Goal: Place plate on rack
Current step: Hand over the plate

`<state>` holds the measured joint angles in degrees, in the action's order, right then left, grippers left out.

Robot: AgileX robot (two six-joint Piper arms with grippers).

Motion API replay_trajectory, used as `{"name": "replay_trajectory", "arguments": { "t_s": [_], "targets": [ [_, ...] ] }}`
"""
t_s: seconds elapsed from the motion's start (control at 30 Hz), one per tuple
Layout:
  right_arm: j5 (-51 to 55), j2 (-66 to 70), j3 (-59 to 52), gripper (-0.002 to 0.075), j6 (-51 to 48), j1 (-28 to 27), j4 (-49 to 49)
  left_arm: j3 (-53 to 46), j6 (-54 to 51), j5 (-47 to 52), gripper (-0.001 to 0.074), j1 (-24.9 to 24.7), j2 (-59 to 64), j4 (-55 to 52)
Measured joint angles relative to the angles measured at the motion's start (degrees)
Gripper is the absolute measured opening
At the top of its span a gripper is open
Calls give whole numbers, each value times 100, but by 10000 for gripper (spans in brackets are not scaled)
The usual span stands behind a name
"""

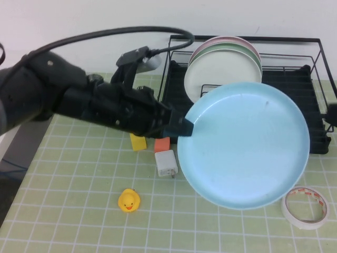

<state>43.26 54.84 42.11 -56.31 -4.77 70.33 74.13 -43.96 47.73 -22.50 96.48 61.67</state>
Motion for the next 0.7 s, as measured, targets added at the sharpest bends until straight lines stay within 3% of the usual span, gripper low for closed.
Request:
{"name": "replay_trajectory", "arguments": {
  "t_s": [0.2, 0.43, 0.6, 0.7],
  "targets": [
    [758, 1088, 487, 571, -539, 45, 248, -425, -429, -185, 4, 0, -352, 466],
    [1018, 1867, 497, 536, -585, 678, -52, -434, -600, -288, 4, 0, -492, 647],
    [1018, 2097, 497, 383, -737, 1013, -57, -434, -710, -223, 4, 0, -492, 689],
    [1018, 2103, 497, 204, -1026, 1072, 13, -434, -735, -214, 5, 0, -497, 628]
  ]
}}
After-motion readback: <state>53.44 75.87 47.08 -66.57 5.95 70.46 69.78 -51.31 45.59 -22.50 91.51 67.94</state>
